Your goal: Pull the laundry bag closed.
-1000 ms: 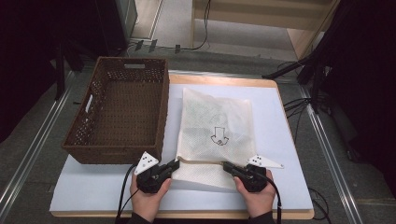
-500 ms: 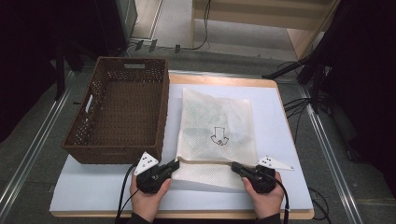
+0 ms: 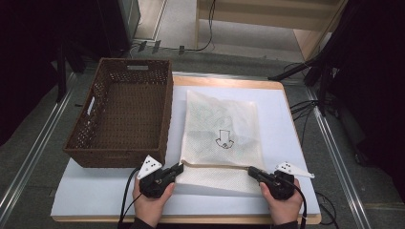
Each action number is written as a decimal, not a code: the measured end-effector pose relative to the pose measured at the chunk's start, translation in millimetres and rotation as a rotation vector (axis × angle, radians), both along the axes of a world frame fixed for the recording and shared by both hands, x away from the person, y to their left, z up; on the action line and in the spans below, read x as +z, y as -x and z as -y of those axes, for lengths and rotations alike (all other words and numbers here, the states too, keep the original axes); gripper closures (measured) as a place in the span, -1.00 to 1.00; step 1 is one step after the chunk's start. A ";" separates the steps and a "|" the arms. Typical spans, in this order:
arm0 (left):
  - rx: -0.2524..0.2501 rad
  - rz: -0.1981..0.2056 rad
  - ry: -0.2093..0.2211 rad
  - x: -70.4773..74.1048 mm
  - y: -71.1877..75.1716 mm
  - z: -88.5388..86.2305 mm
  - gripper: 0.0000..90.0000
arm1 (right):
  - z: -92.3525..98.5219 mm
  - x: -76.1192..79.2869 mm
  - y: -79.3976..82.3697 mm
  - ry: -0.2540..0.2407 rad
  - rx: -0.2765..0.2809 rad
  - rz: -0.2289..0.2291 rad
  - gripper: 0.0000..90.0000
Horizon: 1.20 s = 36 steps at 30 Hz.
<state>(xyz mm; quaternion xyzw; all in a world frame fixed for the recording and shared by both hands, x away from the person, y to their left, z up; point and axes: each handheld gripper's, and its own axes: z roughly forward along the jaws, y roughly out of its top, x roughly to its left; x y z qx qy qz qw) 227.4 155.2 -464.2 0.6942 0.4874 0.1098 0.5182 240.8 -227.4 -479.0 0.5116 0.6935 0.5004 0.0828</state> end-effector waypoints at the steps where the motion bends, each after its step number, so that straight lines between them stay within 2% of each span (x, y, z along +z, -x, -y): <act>1: 0.000 0.000 0.000 0.0 0.0 0.0 0.92 | 0.0 0.0 0.0 0.000 0.000 0.000 0.96; 20: 0.001 0.003 -0.007 0.3 0.4 0.0 0.92 | 40.2 -1.5 5.8 -0.008 -0.072 -0.016 0.96; 24: -0.004 0.002 -0.006 0.0 0.0 -0.2 0.92 | 45.6 -2.1 5.5 -0.024 -0.079 -0.024 0.95; 28: -0.006 0.000 -0.009 -0.4 0.0 0.0 0.92 | 45.6 -2.2 5.0 -0.006 -0.076 -0.019 0.95; 31: -0.001 0.005 -0.019 -0.3 0.8 0.8 0.92 | 45.5 -2.1 5.4 -0.009 -0.076 -0.020 0.94; 33: -0.002 0.014 -0.025 0.0 1.3 -0.2 0.89 | 45.9 -1.4 6.2 -0.009 -0.084 -0.016 0.86; 35: 0.007 0.024 -0.015 0.6 1.1 -4.3 0.81 | 48.7 0.0 7.0 0.001 -0.111 0.002 0.70; 36: 0.005 0.025 -0.009 0.8 0.5 -6.8 0.75 | 51.5 0.3 6.9 -0.030 -0.114 0.006 0.60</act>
